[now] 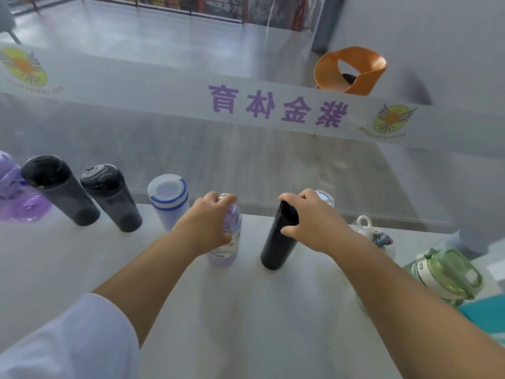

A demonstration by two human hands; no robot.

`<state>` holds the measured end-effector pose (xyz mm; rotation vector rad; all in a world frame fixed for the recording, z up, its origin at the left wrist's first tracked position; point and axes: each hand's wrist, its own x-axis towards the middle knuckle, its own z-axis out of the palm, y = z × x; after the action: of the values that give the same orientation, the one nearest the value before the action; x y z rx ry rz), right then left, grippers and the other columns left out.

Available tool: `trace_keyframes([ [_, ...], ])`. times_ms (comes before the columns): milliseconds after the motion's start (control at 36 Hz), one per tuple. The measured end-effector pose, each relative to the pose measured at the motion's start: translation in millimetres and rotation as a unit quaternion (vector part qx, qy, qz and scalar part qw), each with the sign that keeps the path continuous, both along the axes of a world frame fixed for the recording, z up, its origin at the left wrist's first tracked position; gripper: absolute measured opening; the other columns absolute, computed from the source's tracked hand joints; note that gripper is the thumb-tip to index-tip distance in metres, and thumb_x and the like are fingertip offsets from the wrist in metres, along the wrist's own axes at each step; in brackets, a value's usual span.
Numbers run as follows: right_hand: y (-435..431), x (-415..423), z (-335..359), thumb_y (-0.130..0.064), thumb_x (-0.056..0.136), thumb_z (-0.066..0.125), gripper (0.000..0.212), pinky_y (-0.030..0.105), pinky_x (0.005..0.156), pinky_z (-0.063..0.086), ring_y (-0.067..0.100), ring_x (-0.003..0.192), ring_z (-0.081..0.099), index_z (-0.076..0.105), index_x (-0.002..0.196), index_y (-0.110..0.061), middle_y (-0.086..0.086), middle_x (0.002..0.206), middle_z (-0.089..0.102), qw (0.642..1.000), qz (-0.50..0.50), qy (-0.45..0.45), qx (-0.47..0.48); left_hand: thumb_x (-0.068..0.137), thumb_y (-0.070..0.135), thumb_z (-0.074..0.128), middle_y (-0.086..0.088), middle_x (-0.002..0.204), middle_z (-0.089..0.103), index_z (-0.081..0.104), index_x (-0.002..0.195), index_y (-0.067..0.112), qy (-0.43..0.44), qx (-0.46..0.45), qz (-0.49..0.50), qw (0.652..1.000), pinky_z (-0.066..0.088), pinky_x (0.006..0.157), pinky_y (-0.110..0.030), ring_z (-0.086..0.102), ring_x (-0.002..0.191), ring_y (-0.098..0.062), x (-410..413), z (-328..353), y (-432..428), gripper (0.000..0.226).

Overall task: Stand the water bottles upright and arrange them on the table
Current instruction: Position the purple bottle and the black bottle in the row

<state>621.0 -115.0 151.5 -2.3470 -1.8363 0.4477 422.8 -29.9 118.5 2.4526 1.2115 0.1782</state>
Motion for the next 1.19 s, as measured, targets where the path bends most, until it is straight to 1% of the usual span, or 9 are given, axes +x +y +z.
trace_keyframes([
  [83,10,3,0,-0.028,0.082,0.062,0.056,0.031,0.086,0.040,0.028,0.109,0.049,0.041,0.134,-0.032,0.005,0.123,0.042,1.000,0.003,-0.013,0.001,0.075,0.021,0.068,-0.008,0.121,0.048,0.040,0.129,0.023,0.003,0.002,-0.001,1.000,0.048,0.083,-0.035,0.053,0.105,-0.032,7,0,14,0.060],
  [194,22,8,1,-0.028,0.083,0.061,0.057,0.033,0.086,0.043,0.030,0.105,0.052,0.040,0.136,-0.031,0.006,0.123,0.043,1.000,0.001,-0.021,-0.001,0.076,0.020,0.068,-0.009,0.123,0.047,0.041,0.128,0.022,-0.006,0.007,0.006,1.000,0.045,0.081,-0.034,0.050,0.105,-0.031,13,-1,27,0.058],
  [361,34,13,0,-0.029,0.084,0.061,0.059,0.035,0.088,0.045,0.032,0.105,0.051,0.037,0.138,-0.032,0.007,0.125,0.042,1.000,0.004,-0.015,-0.002,0.078,0.021,0.070,-0.011,0.130,0.044,0.036,0.133,0.025,-0.004,-0.002,0.006,1.000,0.048,0.092,-0.041,0.048,0.111,-0.032,19,-3,38,0.066],
  [583,41,18,-2,-0.030,0.084,0.061,0.062,0.036,0.089,0.045,0.029,0.111,0.049,0.035,0.140,-0.034,0.004,0.129,0.040,1.000,0.018,-0.011,-0.004,0.079,0.024,0.071,-0.010,0.135,0.041,0.031,0.137,0.026,-0.002,-0.009,0.005,1.000,0.047,0.096,-0.040,0.047,0.115,-0.030,22,-2,43,0.071],
  [750,42,22,-2,-0.027,0.083,0.064,0.064,0.041,0.094,0.047,0.029,0.111,0.047,0.035,0.140,-0.034,0.004,0.128,0.041,0.999,0.030,0.007,-0.009,0.079,0.024,0.071,-0.010,0.137,0.039,0.029,0.140,0.026,-0.003,-0.011,0.008,1.000,0.047,0.098,-0.039,0.047,0.116,-0.030,21,-3,43,0.074],
  [861,41,26,-2,-0.026,0.083,0.065,0.065,0.041,0.093,0.048,0.029,0.111,0.047,0.036,0.140,-0.034,0.003,0.129,0.040,0.999,0.037,0.012,-0.008,0.079,0.024,0.071,-0.010,0.138,0.039,0.028,0.141,0.026,-0.002,-0.009,0.010,1.000,0.047,0.099,-0.040,0.046,0.118,-0.030,22,-5,42,0.075],
  [972,41,26,-4,-0.028,0.083,0.065,0.065,0.041,0.093,0.048,0.029,0.112,0.047,0.035,0.140,-0.034,0.004,0.130,0.041,0.999,0.044,0.011,0.005,0.079,0.022,0.071,-0.009,0.143,0.033,0.025,0.142,0.027,-0.014,-0.019,0.019,1.000,0.045,0.101,-0.041,0.041,0.124,-0.031,21,-6,41,0.079],
  [1083,40,27,-5,-0.031,0.082,0.066,0.068,0.041,0.094,0.048,0.028,0.113,0.048,0.033,0.142,-0.035,0.003,0.132,0.040,0.999,0.047,0.003,0.008,0.079,0.025,0.071,-0.008,0.145,0.030,0.016,0.146,0.028,-0.013,-0.018,0.026,0.999,0.045,0.101,-0.042,0.041,0.125,-0.031,22,-8,39,0.086],
  [1194,38,28,-1,-0.036,0.083,0.066,0.074,0.042,0.098,0.045,0.026,0.122,0.042,0.026,0.145,-0.035,0.000,0.140,0.036,0.999,0.049,0.003,-0.009,0.082,0.028,0.068,-0.010,0.151,0.019,0.014,0.146,0.025,0.007,-0.016,0.028,0.999,0.040,0.104,-0.041,0.035,0.132,-0.035,22,-5,35,0.083],
])
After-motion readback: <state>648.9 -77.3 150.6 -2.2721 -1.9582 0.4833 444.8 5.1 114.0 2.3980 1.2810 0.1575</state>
